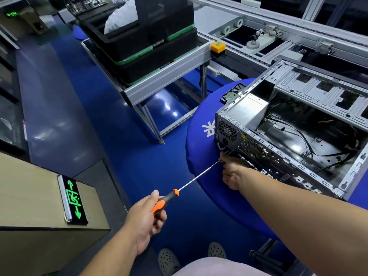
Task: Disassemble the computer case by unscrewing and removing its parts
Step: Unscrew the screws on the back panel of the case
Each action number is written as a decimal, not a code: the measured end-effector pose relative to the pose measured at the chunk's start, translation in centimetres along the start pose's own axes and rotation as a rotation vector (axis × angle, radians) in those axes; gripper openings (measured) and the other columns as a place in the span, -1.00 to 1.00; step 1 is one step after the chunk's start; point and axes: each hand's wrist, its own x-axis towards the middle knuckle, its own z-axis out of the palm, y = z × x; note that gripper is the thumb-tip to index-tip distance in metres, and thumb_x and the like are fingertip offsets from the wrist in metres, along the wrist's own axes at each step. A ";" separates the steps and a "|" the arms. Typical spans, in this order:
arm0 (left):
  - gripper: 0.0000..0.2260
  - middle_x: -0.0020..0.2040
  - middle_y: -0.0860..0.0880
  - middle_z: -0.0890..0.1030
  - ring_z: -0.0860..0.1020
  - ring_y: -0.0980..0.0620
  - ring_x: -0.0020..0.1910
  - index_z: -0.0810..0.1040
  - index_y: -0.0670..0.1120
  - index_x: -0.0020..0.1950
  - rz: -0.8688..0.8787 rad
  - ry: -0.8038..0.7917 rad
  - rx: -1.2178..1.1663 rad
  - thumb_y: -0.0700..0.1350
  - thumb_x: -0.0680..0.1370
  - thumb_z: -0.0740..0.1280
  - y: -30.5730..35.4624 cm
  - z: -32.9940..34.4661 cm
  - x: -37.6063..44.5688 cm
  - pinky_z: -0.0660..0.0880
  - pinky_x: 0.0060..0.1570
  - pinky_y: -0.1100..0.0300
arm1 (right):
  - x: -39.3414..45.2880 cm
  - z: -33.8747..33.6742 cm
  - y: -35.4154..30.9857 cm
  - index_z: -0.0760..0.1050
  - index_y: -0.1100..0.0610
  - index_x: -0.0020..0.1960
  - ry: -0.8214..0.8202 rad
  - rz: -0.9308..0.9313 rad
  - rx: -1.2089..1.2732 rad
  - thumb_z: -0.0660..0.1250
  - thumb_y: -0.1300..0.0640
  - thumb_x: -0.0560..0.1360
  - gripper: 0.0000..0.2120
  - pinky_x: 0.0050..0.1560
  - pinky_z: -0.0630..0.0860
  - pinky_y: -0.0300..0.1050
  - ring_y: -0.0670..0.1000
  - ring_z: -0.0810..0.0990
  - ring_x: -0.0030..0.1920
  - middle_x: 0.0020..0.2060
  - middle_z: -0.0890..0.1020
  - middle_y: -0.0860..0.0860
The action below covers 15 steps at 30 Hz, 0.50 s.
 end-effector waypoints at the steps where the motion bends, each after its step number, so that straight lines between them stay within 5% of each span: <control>1: -0.67 -0.31 -0.17 0.57 0.43 0.03 -0.47 0.69 -0.04 0.06 0.004 0.001 -0.002 0.19 0.68 0.30 0.0 -0.1 0.0 0.28 -0.54 0.23 | -0.1 0.0 0.0 0.48 0.10 -0.19 -0.002 0.001 -0.003 0.40 -0.13 0.58 -0.66 -0.61 0.04 -0.28 -0.07 0.06 -0.56 -0.51 0.16 -0.04; 9: -0.70 -0.31 -0.17 0.54 0.42 0.04 -0.48 0.70 -0.03 0.01 0.047 0.009 -0.020 0.16 0.67 0.32 -0.3 -1.0 0.3 0.28 -0.56 0.22 | -1.0 0.0 -0.4 0.47 0.10 -0.23 -0.010 0.012 -0.058 0.39 -0.05 0.59 -0.69 -0.63 0.04 -0.23 -0.08 0.08 -0.57 -0.49 0.17 -0.05; 15: -0.70 -0.33 -0.16 0.50 0.36 0.03 -0.49 0.72 0.03 -0.13 0.051 0.005 -0.038 0.15 0.67 0.33 -0.7 -2.7 0.4 0.25 -0.56 0.23 | -1.6 -0.3 -0.9 0.51 0.08 -0.29 -0.050 0.056 0.007 0.33 -0.31 0.54 -0.52 -0.54 -0.03 -0.24 -0.06 0.03 -0.56 -0.50 0.13 -0.06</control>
